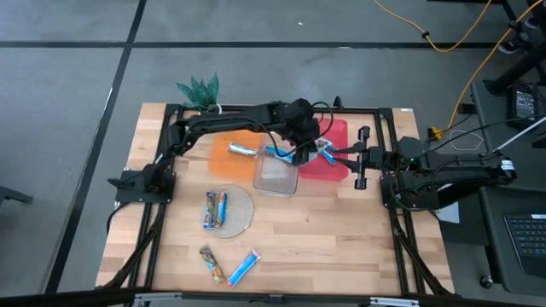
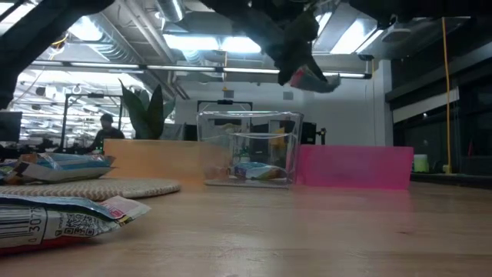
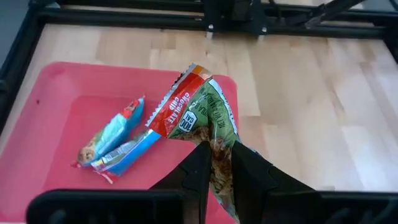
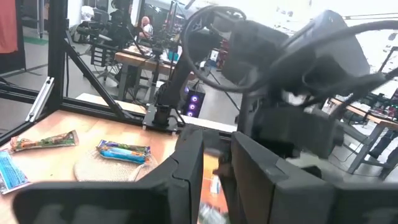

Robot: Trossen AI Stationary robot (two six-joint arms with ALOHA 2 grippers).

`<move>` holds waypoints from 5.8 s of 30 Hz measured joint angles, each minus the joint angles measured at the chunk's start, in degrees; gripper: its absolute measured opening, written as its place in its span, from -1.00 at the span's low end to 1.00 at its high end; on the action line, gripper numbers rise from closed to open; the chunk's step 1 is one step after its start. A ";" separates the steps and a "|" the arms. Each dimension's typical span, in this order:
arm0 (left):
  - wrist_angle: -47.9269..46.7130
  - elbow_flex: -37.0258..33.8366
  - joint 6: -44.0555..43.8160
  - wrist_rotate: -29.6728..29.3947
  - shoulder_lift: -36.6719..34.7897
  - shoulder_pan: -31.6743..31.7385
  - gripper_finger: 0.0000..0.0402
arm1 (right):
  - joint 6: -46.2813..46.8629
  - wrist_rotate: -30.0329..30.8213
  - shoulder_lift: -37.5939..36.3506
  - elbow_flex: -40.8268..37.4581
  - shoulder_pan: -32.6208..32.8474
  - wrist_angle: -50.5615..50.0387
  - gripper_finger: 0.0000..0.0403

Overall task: Pick and place Granola Bars by type
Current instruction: Put the top red granola bar into the red bin, then put the blue granola bar into the transparent bin

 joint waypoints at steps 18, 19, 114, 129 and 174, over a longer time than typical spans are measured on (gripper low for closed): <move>6.39 -0.11 5.11 0.02 8.53 1.79 -0.77 | 0.00 0.00 0.00 0.00 -0.02 0.00 -0.57; 6.93 -0.11 5.15 0.02 8.97 1.92 -0.77 | 0.00 0.00 0.00 0.00 -0.02 -0.02 -0.57; -27.54 -0.11 4.51 -6.75 -21.63 5.11 -0.07 | -0.01 0.00 -0.83 -0.02 -0.01 -0.21 -0.57; -33.83 -0.11 1.07 -18.62 -37.57 1.13 -0.06 | 0.03 0.06 -25.60 -25.83 -0.02 -3.80 -0.57; -12.04 -71.26 -36.29 -28.94 -68.44 -20.18 -0.08 | -0.02 -3.98 -34.17 -26.49 -0.50 -9.31 -0.57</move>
